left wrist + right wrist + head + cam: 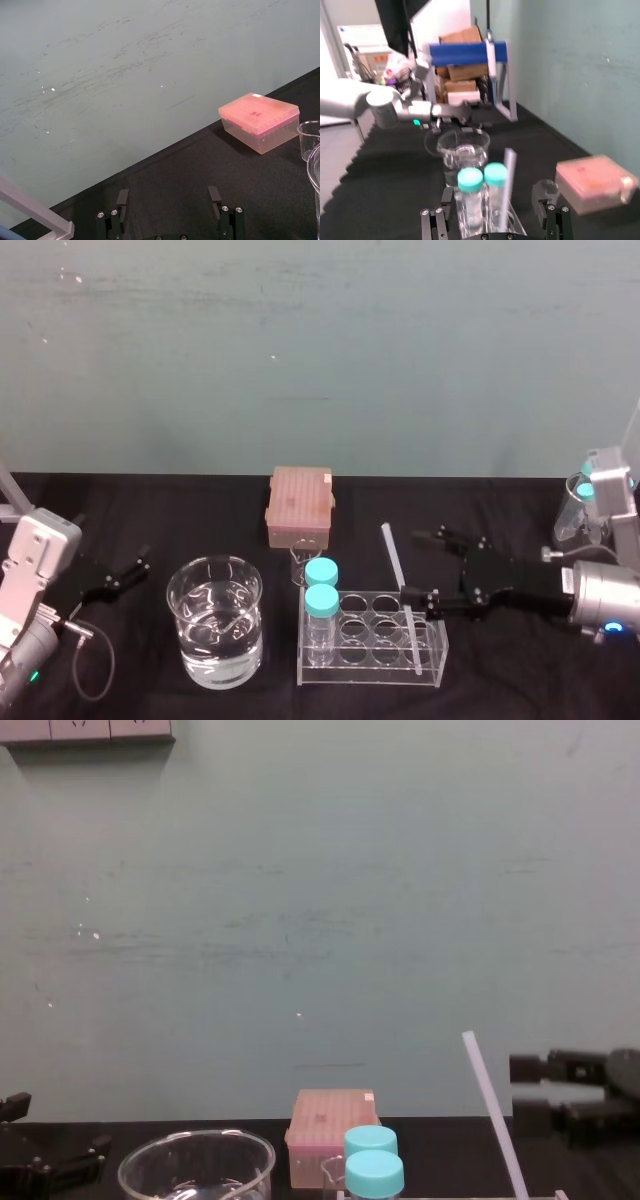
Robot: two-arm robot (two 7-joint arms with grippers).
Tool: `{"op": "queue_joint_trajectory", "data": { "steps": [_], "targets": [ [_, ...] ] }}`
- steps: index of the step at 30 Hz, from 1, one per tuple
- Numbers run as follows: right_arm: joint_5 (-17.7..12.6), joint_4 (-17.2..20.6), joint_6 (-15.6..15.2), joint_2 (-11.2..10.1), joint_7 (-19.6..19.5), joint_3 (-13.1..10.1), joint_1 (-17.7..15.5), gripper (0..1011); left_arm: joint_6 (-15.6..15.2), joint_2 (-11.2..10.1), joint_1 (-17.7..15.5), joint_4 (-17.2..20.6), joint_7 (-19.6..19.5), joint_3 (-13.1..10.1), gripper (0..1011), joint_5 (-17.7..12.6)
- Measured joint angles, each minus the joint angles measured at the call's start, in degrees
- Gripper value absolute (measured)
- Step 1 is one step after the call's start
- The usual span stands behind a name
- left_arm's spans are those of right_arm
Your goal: Pick up the stirring rod with one hand, then place it down.
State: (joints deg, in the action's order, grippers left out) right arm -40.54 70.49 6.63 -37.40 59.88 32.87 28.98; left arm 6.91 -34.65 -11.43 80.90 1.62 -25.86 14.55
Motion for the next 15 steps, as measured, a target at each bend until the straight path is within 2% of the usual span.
{"op": "queue_joint_trajectory", "data": {
  "steps": [5, 8, 11, 15],
  "targets": [
    [-2.78, 1.37, 0.18, 0.04, 1.85, -1.25, 0.48, 1003, 0.00, 0.00, 0.00, 0.00, 0.00, 0.00, 1005, 0.00],
    [-5.51, 3.37, -0.18, 0.30, 2.41, -2.67, 1.52, 1002, 0.00, 0.00, 0.00, 0.00, 0.00, 0.00, 1005, 0.00],
    [-7.00, 4.75, -0.37, 0.63, 2.27, -3.59, 2.39, 1003, 0.00, 0.00, 0.00, 0.00, 0.00, 0.00, 1005, 0.00],
    [-8.63, 7.09, -0.45, 1.39, 0.01, -5.25, 4.44, 1003, 0.00, 0.00, 0.00, 0.00, 0.00, 0.00, 1005, 0.00]
  ]
}}
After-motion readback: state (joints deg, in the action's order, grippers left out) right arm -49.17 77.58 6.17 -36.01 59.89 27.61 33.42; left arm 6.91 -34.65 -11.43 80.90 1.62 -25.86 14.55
